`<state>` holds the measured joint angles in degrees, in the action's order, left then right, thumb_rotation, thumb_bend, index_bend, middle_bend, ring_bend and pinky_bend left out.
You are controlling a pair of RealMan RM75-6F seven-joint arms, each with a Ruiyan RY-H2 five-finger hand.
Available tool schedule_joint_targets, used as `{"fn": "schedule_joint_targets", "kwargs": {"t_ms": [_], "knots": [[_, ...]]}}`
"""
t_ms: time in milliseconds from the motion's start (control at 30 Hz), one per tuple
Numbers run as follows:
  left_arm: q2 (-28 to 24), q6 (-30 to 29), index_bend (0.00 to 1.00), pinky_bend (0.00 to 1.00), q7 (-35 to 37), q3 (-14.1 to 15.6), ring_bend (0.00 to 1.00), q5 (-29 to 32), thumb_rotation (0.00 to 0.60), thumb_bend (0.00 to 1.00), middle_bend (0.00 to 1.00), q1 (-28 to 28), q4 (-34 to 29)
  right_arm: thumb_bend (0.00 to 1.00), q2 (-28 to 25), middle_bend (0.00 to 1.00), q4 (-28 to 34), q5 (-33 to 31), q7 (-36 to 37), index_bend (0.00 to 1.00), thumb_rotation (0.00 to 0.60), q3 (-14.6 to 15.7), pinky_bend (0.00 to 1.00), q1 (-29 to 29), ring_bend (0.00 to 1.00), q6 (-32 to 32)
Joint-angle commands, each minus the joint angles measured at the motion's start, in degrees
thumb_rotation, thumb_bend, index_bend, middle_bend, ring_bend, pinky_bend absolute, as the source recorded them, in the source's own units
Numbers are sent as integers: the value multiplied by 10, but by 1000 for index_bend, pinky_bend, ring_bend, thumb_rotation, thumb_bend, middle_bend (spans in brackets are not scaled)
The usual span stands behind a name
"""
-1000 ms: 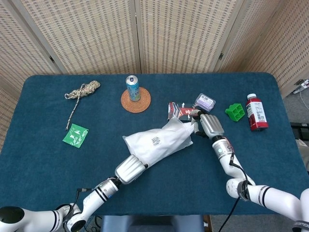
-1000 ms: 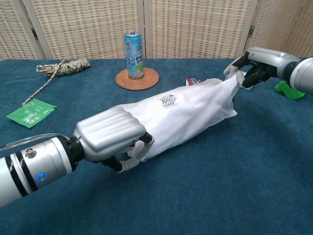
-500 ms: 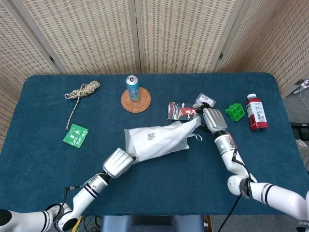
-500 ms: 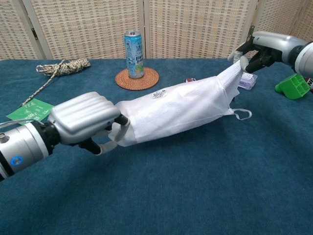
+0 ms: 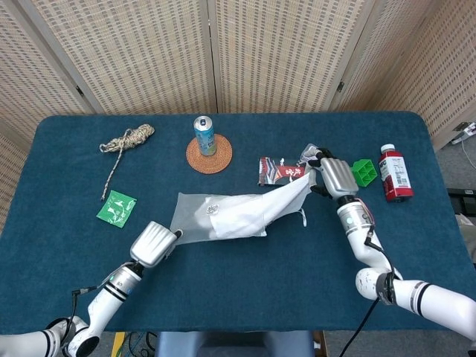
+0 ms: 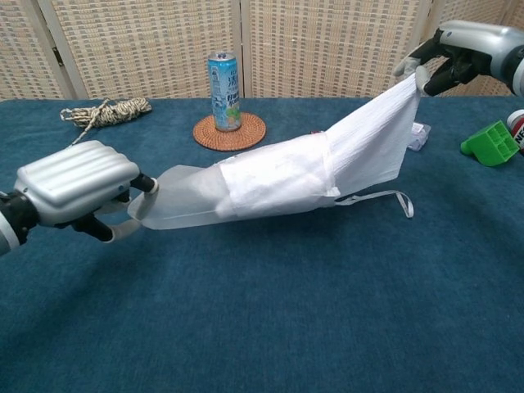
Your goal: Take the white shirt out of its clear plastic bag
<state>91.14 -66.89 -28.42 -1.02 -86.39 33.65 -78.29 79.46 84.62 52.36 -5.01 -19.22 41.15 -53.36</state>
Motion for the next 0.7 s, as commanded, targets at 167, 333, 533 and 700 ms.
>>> {"fn": "schedule_joint_targets", "kwargs": {"t_ms": [167,333,533,700], "knots": [[-15,-9,640,1000,20,4,952,5,600,430,1000,-15,22,785,-22,235,22,4,9,660,600,-5,282,-12,102,-17],[-29,-20,637,1000,37,1,953,13,600,430,1000,-29,42,785,-33,235,29,6,15,660,600,-4,282,-20,102,-24],[-47,-26,612,1000,51,0,951,22,600,430,1000,-43,59,784,-44,235,37,11,28,660,600,-7,282,-29,102,-33],[-55,-30,603,1000,55,-8,949,35,600,430,1000,-53,67,784,-48,235,44,17,30,660,600,-8,282,-31,102,-40]]}}
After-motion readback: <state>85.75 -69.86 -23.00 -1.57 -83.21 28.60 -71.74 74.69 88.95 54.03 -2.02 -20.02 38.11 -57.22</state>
